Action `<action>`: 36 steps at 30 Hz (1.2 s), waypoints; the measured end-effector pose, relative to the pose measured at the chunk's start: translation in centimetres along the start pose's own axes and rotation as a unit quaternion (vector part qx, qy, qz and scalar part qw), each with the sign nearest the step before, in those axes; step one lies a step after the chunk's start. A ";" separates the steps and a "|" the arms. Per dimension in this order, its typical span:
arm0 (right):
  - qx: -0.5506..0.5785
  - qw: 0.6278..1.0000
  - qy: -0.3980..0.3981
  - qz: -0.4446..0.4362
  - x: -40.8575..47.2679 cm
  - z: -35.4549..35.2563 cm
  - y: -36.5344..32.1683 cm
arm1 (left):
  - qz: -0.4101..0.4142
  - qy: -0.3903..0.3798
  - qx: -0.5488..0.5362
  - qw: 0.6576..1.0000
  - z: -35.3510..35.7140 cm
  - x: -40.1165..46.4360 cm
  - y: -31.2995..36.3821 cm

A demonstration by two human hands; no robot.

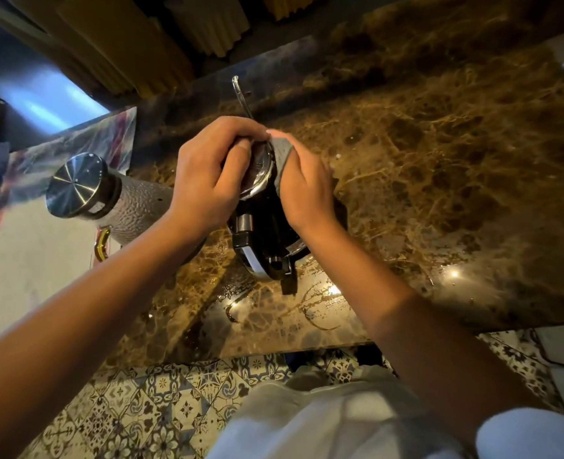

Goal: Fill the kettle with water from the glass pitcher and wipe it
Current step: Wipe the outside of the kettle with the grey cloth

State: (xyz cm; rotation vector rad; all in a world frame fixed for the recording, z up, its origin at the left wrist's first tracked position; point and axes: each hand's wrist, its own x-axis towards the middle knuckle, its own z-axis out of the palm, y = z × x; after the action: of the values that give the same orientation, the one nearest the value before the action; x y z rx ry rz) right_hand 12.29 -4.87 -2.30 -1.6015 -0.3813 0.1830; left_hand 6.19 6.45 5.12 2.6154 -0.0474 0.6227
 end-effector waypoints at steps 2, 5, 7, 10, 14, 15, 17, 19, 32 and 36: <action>-0.028 0.999 -0.020 -0.017 -1.3 -0.5 1.9 | -0.002 0.001 -0.003 1.000 0.1 0.0 0.0; -0.032 0.998 -0.017 -0.042 -4.2 -1.0 3.7 | -0.008 0.002 -0.009 1.000 0.1 0.0 -0.2; 0.007 0.999 -0.015 -0.049 -5.3 -1.0 4.1 | -0.009 0.003 -0.012 1.000 0.2 0.0 -0.2; 0.018 0.998 -0.004 -0.061 -5.1 -0.1 3.4 | -0.007 0.004 -0.012 1.000 0.2 0.0 -0.3; -0.028 0.994 0.026 -0.100 -3.5 1.0 2.4 | -0.018 0.014 -0.004 1.000 0.4 0.0 -0.3; -0.020 0.995 0.027 -0.097 -2.9 1.0 2.3 | -0.023 0.020 -0.001 1.000 0.5 0.1 -0.3; -0.014 0.997 0.036 -0.065 -1.6 0.6 2.3 | -0.029 0.026 0.000 0.999 0.5 0.2 -0.3; -0.025 0.999 0.043 -0.017 -0.5 0.1 2.7 | -0.030 0.022 -0.002 0.999 0.6 0.3 -0.2; 0.013 0.995 0.065 -0.073 -3.4 1.9 1.2 | -0.027 0.028 -0.017 0.999 0.6 0.3 -0.4; 0.005 0.998 0.025 -0.053 -0.2 0.5 3.1 | -0.029 0.023 -0.019 0.999 0.5 0.4 -0.3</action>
State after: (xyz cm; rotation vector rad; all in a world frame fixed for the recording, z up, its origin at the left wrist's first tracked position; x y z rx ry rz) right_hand 12.32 -4.55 -5.39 -1.5689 -0.4254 0.0633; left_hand 6.76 6.53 4.76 2.5542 0.0316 0.6550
